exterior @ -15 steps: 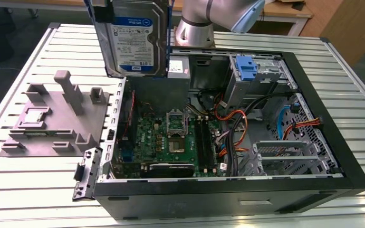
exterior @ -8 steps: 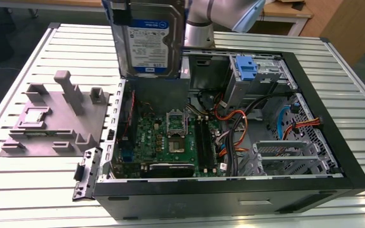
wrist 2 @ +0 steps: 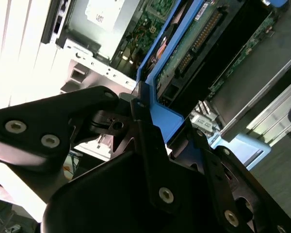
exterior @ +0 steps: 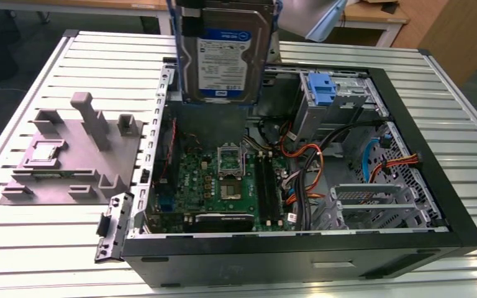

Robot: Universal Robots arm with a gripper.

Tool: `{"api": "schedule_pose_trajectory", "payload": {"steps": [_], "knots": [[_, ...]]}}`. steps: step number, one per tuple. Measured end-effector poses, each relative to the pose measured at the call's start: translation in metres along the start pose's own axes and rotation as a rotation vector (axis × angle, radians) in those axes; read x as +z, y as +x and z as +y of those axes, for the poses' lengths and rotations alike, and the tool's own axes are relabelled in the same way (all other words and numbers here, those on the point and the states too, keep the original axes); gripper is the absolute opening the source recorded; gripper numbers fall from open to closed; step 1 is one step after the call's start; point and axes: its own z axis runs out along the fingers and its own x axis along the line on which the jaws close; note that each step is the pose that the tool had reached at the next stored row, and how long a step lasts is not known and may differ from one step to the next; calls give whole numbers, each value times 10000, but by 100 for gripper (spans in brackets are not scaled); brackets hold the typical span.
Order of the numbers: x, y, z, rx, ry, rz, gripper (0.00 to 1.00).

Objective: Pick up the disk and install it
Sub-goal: 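Pick up the disk, then insert the disk into the insertion slot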

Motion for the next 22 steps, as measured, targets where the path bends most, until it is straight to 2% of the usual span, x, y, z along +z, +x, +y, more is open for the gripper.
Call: {"api": "schedule_pose_trajectory", "payload": {"steps": [6, 11, 14, 16, 22], "knots": [[5, -3, -258, -2, -7, -1, 37], [8, -6, -421, -2, -8, 0, 37], [10, -6, -439, 0, -7, -1, 37], [19, -7, -525, -1, -8, 0, 37], [20, -7, -532, -1, -8, 0, 37]]}}
